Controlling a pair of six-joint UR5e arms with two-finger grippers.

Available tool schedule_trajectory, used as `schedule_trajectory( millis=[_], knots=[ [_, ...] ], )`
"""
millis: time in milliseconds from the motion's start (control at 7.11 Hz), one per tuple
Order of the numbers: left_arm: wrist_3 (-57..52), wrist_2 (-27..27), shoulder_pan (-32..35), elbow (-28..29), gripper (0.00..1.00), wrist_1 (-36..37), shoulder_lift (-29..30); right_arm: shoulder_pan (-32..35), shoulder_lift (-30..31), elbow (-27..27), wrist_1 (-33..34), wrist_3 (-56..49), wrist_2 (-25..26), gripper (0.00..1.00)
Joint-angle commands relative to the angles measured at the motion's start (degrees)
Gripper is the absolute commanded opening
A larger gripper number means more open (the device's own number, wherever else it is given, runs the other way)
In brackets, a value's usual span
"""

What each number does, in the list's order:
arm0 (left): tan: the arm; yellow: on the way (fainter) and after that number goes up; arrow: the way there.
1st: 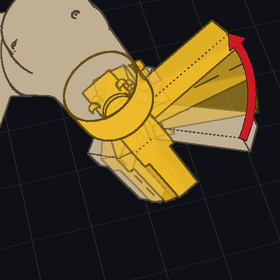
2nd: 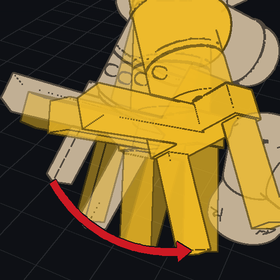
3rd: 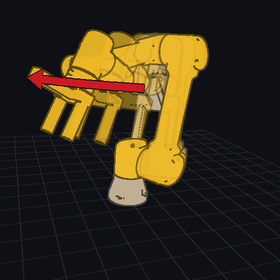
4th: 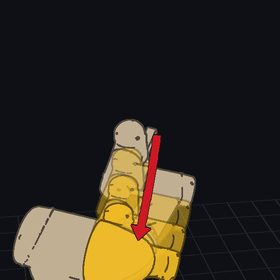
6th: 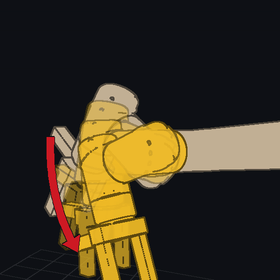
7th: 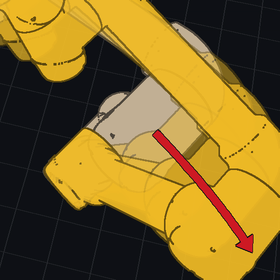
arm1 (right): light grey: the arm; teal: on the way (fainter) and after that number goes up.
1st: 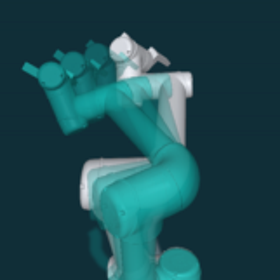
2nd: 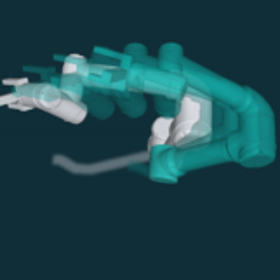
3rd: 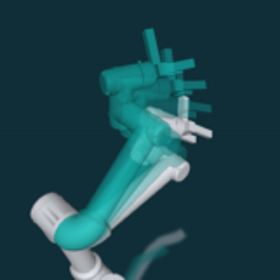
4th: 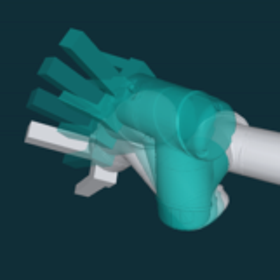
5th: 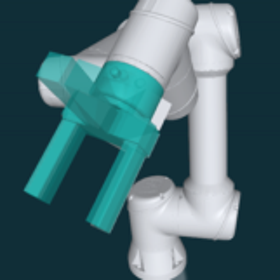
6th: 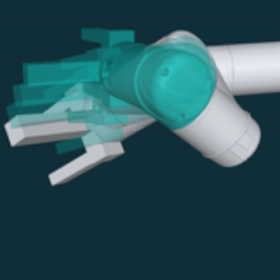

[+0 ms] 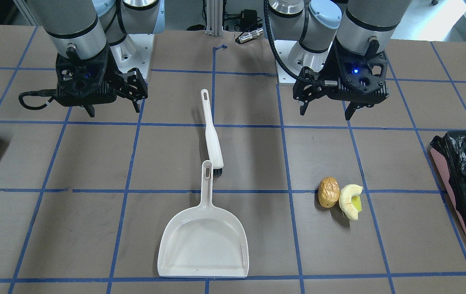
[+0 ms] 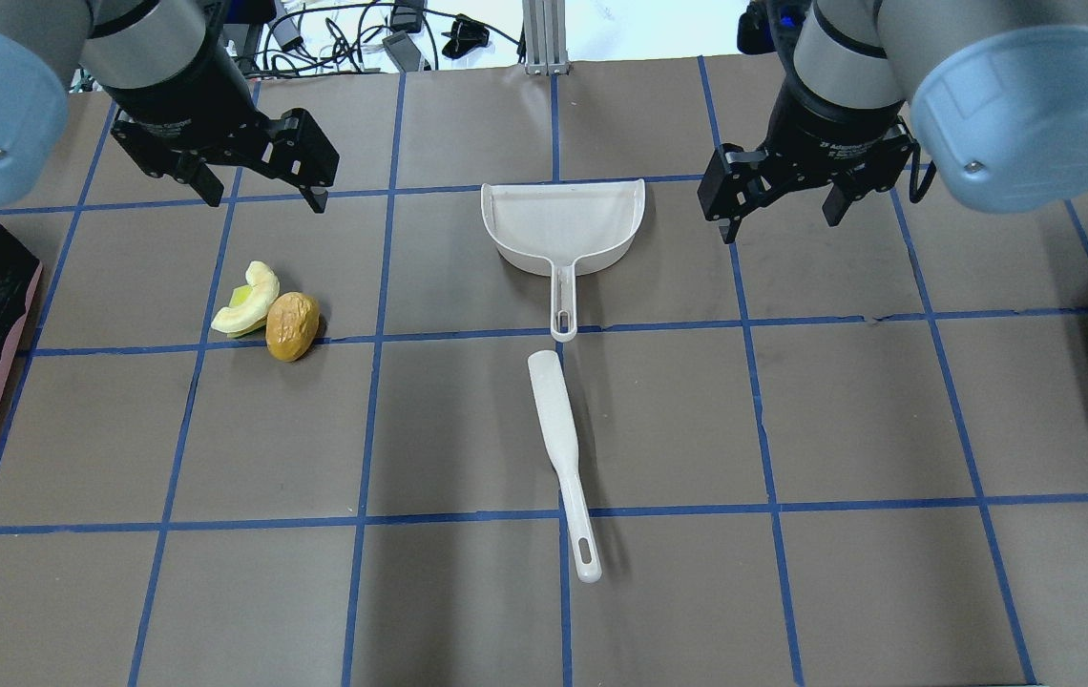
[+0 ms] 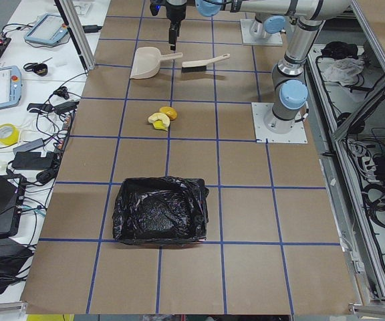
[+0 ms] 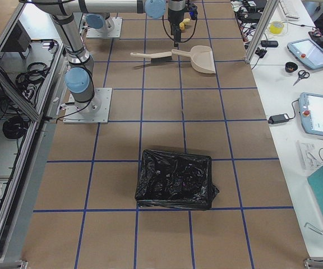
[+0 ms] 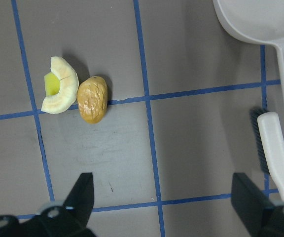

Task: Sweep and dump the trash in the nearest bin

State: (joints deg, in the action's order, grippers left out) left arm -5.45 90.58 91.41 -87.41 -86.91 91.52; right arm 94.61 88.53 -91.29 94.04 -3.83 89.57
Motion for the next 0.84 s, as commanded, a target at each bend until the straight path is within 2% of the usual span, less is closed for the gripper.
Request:
schedule_trajectory(
  millis=[0,703],
  knots=[
    [-0.1,-0.1,0.0,-1.3,1.00,0.2,-0.5,0.0,0.1,0.0,-0.6,-0.4,0.2,1.00],
    [0.0,0.0,0.0,-1.7,1.00,0.1,-0.7,0.0,0.2,0.0,-1.0,-0.6,0.3,1.00]
  ],
)
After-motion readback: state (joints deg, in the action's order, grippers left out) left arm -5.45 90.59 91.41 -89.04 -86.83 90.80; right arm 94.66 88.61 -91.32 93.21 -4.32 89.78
